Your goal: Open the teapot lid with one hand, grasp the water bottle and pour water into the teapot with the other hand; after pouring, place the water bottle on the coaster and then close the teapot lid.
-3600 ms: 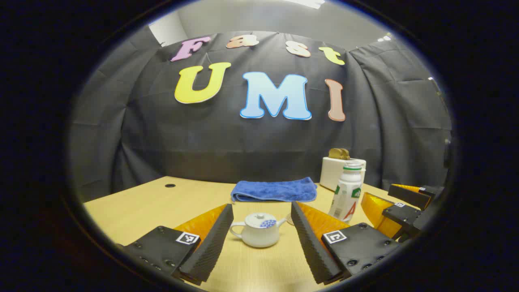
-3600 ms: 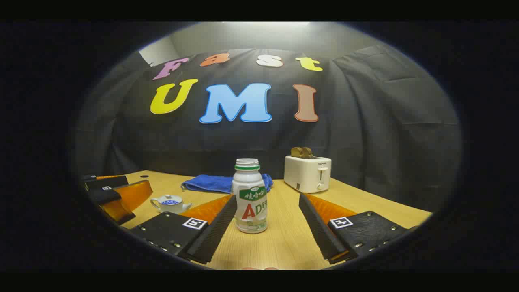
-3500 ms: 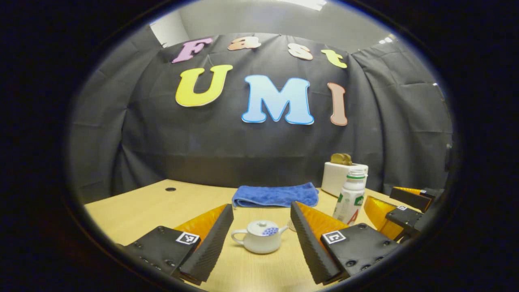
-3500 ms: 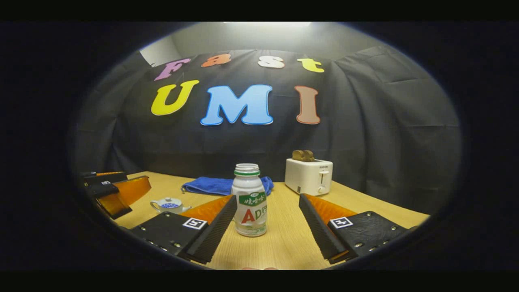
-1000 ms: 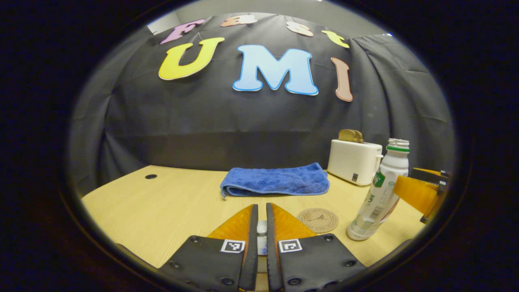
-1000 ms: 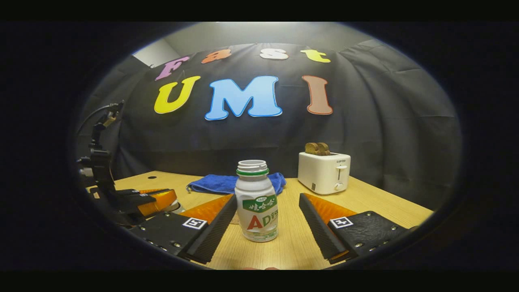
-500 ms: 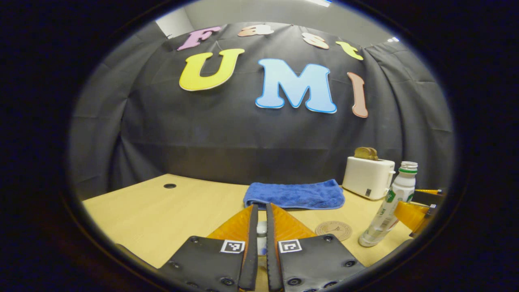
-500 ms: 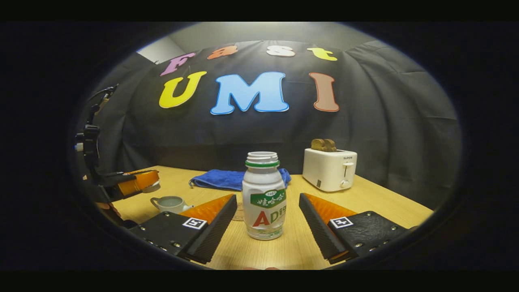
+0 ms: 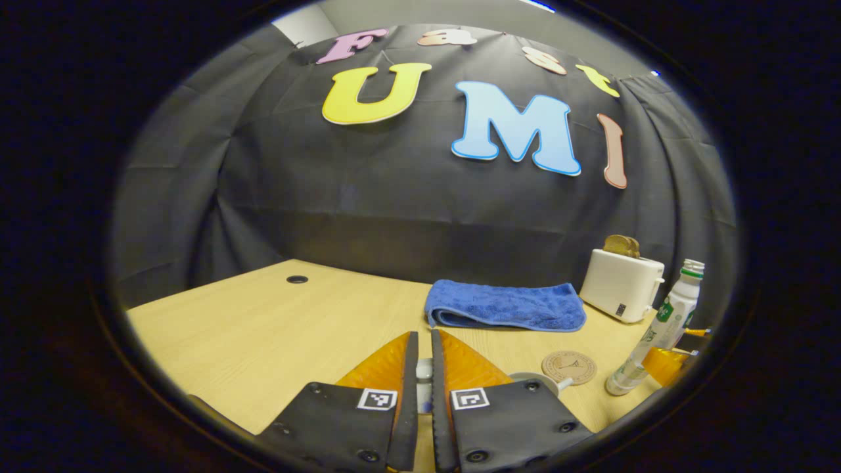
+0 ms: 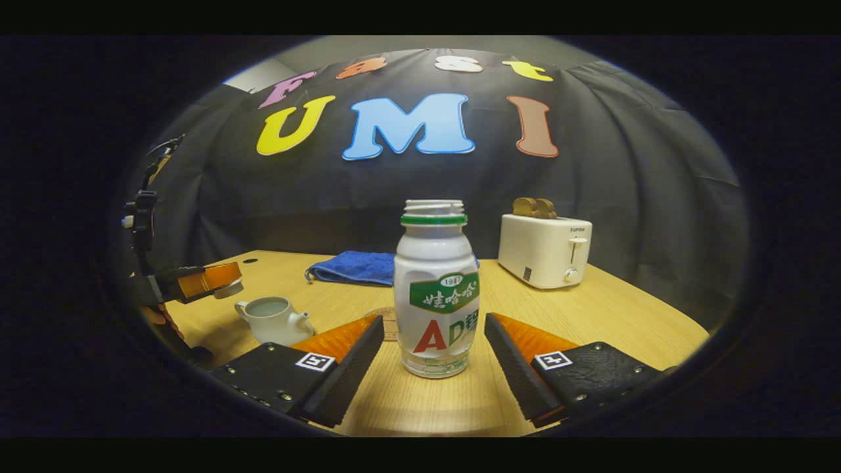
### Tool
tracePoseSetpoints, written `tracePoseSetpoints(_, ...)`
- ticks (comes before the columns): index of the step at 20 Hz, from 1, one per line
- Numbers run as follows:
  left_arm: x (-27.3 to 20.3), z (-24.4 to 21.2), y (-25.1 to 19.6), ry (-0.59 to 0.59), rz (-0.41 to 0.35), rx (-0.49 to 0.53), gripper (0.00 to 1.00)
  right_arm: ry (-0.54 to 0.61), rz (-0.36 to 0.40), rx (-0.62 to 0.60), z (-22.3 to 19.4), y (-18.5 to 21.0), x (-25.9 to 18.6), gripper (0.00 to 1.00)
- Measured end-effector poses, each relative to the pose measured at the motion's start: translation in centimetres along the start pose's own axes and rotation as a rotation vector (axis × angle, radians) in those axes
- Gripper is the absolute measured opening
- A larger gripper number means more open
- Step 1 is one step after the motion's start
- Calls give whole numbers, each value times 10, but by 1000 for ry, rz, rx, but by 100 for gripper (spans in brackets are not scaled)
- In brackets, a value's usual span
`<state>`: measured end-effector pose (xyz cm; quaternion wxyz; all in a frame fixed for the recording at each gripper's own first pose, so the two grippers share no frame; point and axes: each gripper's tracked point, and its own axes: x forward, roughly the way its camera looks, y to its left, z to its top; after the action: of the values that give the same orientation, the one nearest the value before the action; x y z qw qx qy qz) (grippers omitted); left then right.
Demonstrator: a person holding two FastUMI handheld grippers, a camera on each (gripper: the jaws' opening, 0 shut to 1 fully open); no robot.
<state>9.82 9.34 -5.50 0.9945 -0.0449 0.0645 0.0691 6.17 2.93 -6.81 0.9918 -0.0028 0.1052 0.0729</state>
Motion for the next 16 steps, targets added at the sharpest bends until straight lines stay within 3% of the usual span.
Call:
tracePoseSetpoints(5, 1, -4, -4, 15, -8, 2, 18, 26, -6, -12, -7, -1, 5, 95)
tracePoseSetpoints(7, 1, -4, -4, 18, -10, 2, 17, 30, -5, -18, -7, 0, 5, 88)
tracePoseSetpoints(8, 2, -5, -3, 20, -10, 2, 19, 28, 1, -26, -9, 1, 6, 93)
tracePoseSetpoints(9, 2, -5, -2, 20, -9, 2, 17, 27, 6, -39, -7, 2, 4, 78)
tracePoseSetpoints(15, 2, -7, 0, 22, -2, 5, 17, 25, -7, -85, -6, 1, 1, 77)
tracePoseSetpoints(16, 3, -7, 2, 22, 1, 6, 20, 20, -20, -103, -5, -1, 3, 61)
